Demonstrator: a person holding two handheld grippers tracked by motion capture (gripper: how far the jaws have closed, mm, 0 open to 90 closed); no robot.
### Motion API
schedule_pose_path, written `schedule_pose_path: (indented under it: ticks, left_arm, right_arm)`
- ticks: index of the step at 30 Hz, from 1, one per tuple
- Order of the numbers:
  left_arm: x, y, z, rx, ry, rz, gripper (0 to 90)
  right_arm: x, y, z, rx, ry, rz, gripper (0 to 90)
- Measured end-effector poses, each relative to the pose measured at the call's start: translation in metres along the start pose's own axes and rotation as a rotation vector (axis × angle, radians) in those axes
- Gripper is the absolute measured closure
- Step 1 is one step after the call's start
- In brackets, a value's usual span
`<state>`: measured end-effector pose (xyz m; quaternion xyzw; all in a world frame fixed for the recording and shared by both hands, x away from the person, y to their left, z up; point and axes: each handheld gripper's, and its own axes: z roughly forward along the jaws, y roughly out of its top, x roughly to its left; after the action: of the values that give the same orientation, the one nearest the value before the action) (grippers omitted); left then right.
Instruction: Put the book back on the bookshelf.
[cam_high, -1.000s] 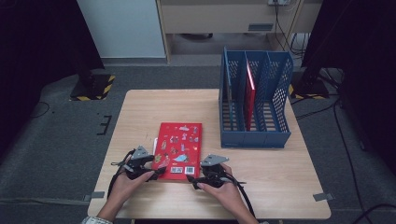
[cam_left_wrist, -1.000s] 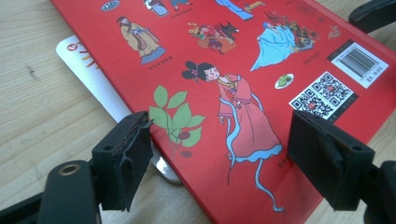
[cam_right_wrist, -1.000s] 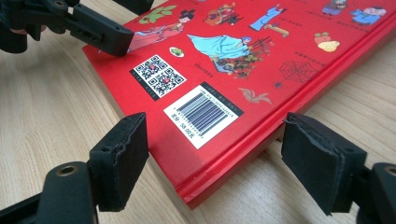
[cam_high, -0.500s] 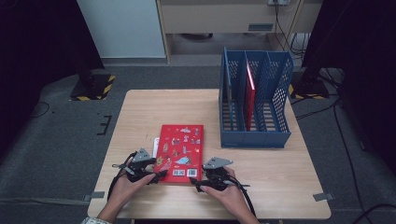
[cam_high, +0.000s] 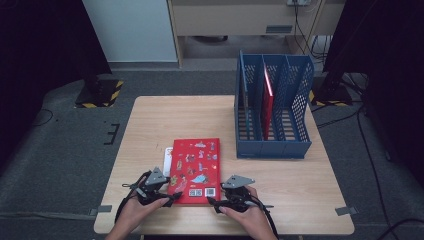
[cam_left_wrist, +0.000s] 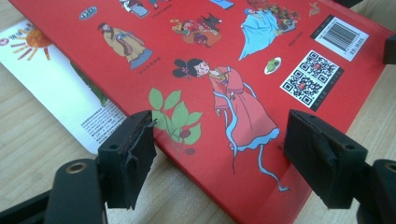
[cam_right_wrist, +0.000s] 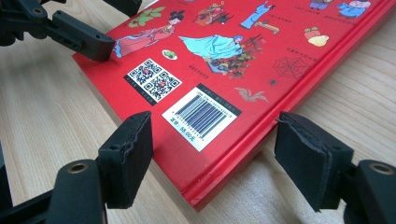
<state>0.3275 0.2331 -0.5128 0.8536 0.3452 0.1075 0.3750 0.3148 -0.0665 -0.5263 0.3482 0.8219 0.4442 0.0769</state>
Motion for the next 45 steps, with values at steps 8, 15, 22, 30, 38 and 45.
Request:
schedule_pose_path:
  ticks: [8, 15, 22, 30, 38, 45]
  left_arm:
    - [-0.002, -0.006, 0.001, 0.041, 0.014, 0.018, 22.9]
    - [0.000, -0.006, 0.001, 0.038, 0.004, 0.007, 22.7]
    - [0.001, -0.006, 0.002, 0.037, -0.004, 0.009, 22.9]
    - [0.002, -0.006, 0.002, 0.037, -0.006, 0.012, 22.8]
    - [0.005, -0.005, 0.003, 0.037, -0.014, 0.015, 22.9]
    - [0.012, -0.004, 0.004, 0.035, -0.033, 0.017, 22.9]
  right_arm:
    - [-0.001, -0.004, 0.005, 0.045, -0.022, -0.011, 29.7]
    - [-0.003, -0.004, 0.006, 0.038, -0.005, 0.014, 27.7]
    - [-0.007, 0.004, 0.008, 0.016, 0.008, -0.002, 19.9]
    - [-0.023, 0.019, 0.014, -0.010, 0.001, 0.013, 13.5]
    - [-0.039, 0.028, 0.025, 0.008, 0.007, 0.022, 12.5]
    - [-0.048, 0.028, 0.035, 0.042, 0.023, 0.052, 12.3]
